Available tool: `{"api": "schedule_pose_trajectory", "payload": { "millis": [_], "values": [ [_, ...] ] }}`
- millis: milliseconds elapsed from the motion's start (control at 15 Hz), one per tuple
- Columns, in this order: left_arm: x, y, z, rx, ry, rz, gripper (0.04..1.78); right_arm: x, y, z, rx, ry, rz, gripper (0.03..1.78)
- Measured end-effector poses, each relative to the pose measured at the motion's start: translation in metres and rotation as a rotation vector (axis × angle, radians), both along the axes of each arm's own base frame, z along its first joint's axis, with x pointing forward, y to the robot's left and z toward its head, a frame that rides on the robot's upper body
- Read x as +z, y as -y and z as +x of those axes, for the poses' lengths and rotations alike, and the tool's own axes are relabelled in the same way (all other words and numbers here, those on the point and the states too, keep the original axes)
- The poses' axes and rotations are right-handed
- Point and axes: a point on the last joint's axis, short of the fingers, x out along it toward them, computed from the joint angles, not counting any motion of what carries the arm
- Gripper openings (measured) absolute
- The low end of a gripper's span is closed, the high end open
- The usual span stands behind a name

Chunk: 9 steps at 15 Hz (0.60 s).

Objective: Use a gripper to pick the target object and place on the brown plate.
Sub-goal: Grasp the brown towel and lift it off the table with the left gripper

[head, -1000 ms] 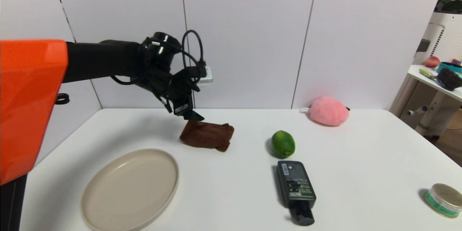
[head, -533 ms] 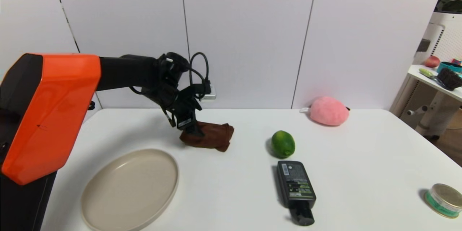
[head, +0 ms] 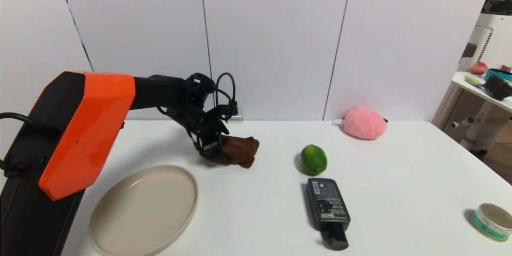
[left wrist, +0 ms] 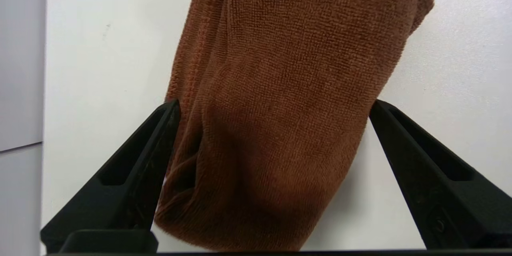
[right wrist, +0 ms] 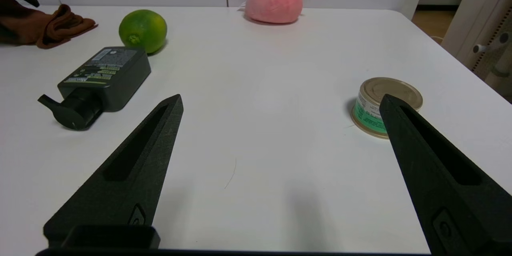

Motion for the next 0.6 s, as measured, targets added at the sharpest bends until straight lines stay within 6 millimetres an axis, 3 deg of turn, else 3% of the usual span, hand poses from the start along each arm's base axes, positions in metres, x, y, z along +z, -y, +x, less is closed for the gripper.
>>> {"api": "schedule_pose_trajectory", "payload": {
  "millis": [133,333,600],
  "values": [
    [-0.008,0.001,0.002,-0.002,-0.031,-0.019,1.68,0.0,0.0,0.0,0.0,0.0,0.0,1.69],
    [-0.019,0.002,0.005,0.002,-0.061,-0.025,1.17,0.0,0.0,0.0,0.0,-0.001,0.0,1.69],
    [-0.022,0.002,0.006,0.003,-0.064,-0.03,0.77,0.0,0.0,0.0,0.0,0.0,0.0,1.69]
  ]
}}
